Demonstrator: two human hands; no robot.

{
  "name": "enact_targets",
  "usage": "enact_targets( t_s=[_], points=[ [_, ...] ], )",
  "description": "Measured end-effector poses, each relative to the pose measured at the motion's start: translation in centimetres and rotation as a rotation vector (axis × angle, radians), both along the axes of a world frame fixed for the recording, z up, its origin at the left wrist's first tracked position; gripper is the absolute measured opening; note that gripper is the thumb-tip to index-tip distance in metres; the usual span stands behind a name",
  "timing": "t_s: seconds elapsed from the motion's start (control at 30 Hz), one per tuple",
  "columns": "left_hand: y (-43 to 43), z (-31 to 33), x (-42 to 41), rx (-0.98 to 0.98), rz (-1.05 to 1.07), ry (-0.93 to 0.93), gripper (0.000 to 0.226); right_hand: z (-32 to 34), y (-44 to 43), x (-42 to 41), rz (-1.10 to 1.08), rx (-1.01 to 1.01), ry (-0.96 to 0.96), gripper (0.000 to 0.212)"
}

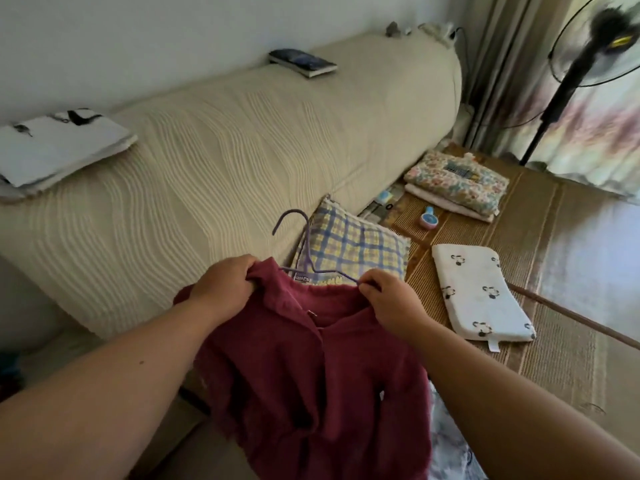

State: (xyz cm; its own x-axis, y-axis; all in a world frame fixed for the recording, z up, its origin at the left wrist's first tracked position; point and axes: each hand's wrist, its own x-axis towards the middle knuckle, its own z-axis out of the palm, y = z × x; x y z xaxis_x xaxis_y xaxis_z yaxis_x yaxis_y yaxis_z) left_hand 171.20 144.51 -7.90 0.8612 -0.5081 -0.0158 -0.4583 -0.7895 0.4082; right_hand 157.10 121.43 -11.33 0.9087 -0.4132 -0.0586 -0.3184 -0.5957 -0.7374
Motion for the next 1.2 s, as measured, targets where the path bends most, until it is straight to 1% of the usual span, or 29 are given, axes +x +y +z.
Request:
enact_targets(
  t_s=[0.17, 0.27, 0.4, 0.47, 0.5, 0.57, 0.63, 0.67, 0.73, 0.83, 0.97, 1.03, 1.13, 1.2],
  points=[
    [-4.0, -6.9, 9.4, 0.041, -0.145, 0.079, 0.024, -5.8, -1.9, 6.5, -0.206, -0.018, 0.084, 0.014],
    [-7.1, -11.2, 14.0, 0.079, -0.231, 0.102, 0.023, -9.8, -3.4, 9.7, -0.298, -0.028, 0.154, 0.012],
    [-10.6, -15.9, 18.2, 0.163, -0.219, 0.099, 0.025, -14.1, -4.6, 13.1, -0.399, -0.047, 0.247, 0.012],
    [-11.7, -17.6, 19.3, 0.169, -0.183, 0.092, 0.027, -15.5, -4.9, 14.4, -0.434, -0.068, 0.246, 0.014],
    [-12.2, -18.5, 19.7, 0.162, -0.159, 0.087, 0.029, -16.2, -5.2, 14.9, -0.443, -0.064, 0.238, 0.018],
    [-12.8, -20.0, 19.5, 0.168, -0.113, 0.078, 0.041, -17.1, -5.4, 15.3, -0.426, -0.056, 0.257, 0.044],
    [-12.8, -21.0, 18.3, 0.230, -0.120, 0.072, 0.065, -17.5, -5.1, 14.5, -0.363, -0.081, 0.313, 0.068],
    [-12.9, -21.3, 17.2, 0.249, -0.147, 0.065, 0.073, -17.6, -4.8, 13.5, -0.325, -0.117, 0.345, 0.074],
    [-13.2, -21.5, 14.4, 0.270, -0.246, 0.049, 0.079, -17.8, -4.3, 10.3, -0.270, -0.202, 0.384, 0.079],
    [-14.0, -21.6, 8.7, 0.271, -0.418, 0.080, 0.080, -18.4, -3.2, 3.9, -0.260, -0.249, 0.448, 0.077],
    [-15.8, -20.9, -0.2, 0.315, -0.645, 0.125, 0.077, -18.6, -3.2, -5.9, -0.308, -0.234, 0.606, 0.078],
    [-17.4, -20.6, -4.8, 0.333, -0.709, 0.146, 0.075, -18.4, -3.6, -11.3, -0.376, -0.213, 0.640, 0.078],
    [-20.1, -20.8, -11.9, 0.323, -0.765, 0.159, 0.072, -18.5, -4.7, -18.9, -0.464, -0.187, 0.628, 0.078],
    [-22.1, -21.6, -17.2, 0.349, -0.795, 0.171, 0.071, -18.9, -5.9, -24.3, -0.497, -0.175, 0.632, 0.080]
  ],
)
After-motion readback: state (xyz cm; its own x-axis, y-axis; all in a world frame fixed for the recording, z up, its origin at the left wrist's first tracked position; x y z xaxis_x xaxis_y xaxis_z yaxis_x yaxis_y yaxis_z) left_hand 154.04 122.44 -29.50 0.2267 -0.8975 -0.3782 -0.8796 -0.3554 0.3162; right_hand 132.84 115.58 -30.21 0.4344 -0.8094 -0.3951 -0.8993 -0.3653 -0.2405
